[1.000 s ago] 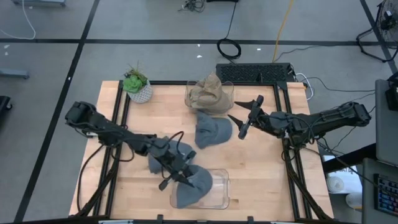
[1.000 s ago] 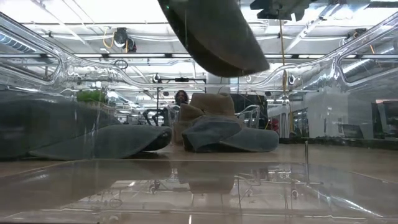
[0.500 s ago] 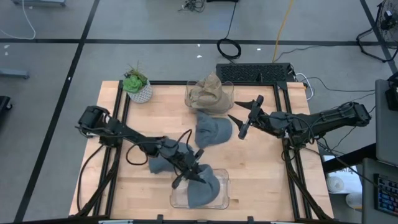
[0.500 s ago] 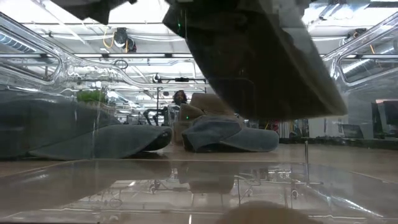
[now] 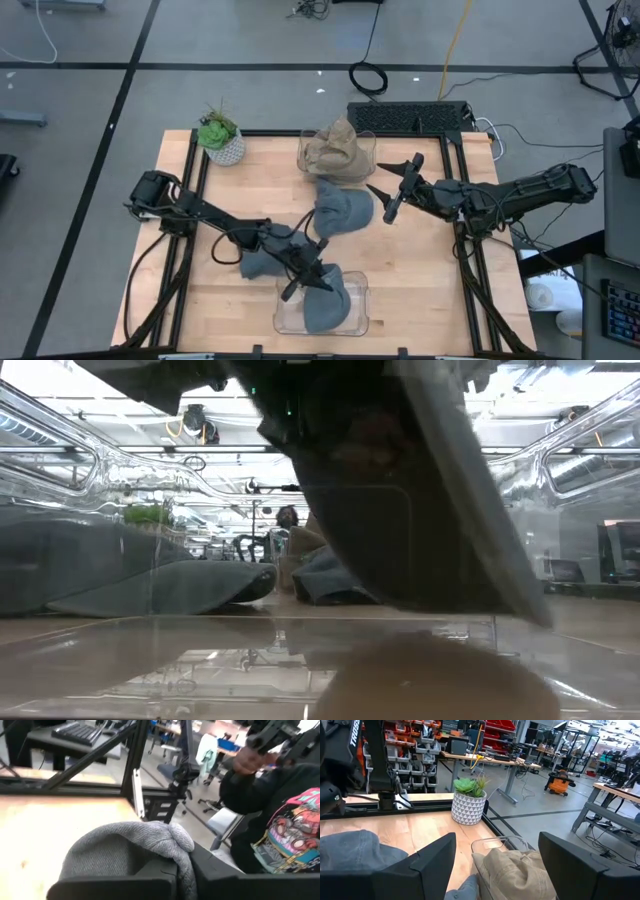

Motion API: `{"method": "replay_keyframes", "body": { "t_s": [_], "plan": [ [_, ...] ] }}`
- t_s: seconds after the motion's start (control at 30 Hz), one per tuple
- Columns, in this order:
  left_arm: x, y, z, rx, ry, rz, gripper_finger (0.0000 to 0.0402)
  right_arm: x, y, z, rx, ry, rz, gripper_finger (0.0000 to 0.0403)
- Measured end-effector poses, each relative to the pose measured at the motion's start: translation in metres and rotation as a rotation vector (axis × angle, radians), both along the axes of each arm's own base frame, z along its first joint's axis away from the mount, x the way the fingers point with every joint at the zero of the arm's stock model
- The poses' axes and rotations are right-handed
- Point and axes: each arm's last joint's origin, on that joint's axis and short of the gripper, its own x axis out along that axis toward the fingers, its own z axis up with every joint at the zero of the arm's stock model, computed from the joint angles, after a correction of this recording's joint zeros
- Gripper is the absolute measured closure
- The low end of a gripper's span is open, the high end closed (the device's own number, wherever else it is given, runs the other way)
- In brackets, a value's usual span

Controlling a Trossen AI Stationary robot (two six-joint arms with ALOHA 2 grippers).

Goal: Pick & Place hat
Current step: Put the top right blue cap into the bottom transparent bin

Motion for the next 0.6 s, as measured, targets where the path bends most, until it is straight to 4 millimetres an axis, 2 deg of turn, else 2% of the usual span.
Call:
{"method": "replay_keyframes", "body": {
  "t_s": [0.33,0.6],
  "plan": [
    [0.0008,0.0023,-0.0048,-0.035,0.083,0.091,0.0316,0.0,0.0001,0.0,0.0,0.0,0.0,0.0131],
    [-0.0056,0.0018,0.0027,-0.093,0.161,0.03,0.0213,0.0,0.0,-0.0001,-0.014,0.009,0.002,0.0131]
  ]
}}
